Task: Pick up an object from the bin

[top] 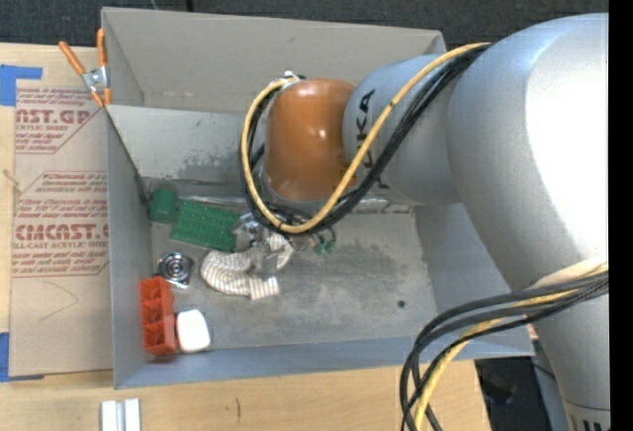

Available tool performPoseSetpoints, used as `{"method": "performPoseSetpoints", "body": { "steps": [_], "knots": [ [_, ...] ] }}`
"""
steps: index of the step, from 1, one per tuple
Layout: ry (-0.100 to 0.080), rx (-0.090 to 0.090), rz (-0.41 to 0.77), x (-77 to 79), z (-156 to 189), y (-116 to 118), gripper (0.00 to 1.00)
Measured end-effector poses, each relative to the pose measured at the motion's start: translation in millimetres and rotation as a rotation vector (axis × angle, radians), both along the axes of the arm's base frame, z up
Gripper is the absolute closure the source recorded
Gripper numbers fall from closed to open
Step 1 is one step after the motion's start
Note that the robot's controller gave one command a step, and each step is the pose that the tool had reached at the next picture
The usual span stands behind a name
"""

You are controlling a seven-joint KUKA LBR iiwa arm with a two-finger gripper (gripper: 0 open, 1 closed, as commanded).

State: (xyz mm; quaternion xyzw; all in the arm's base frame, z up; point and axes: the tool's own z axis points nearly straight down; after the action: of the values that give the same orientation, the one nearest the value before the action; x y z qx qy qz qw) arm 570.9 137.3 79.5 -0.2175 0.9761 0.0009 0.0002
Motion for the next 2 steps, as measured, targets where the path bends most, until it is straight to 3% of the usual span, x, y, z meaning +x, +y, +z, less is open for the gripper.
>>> {"method": "performPoseSetpoints", "body": {
  "steps": [1, 2],
  "knots": [
    [0.0, 0.0, 0.0, 0.0, 0.0, 0.0, 1.0],
    [0.001, 0.0, -0.004, 10.9, 22.1, -8.7, 1.0]
  ]
}}
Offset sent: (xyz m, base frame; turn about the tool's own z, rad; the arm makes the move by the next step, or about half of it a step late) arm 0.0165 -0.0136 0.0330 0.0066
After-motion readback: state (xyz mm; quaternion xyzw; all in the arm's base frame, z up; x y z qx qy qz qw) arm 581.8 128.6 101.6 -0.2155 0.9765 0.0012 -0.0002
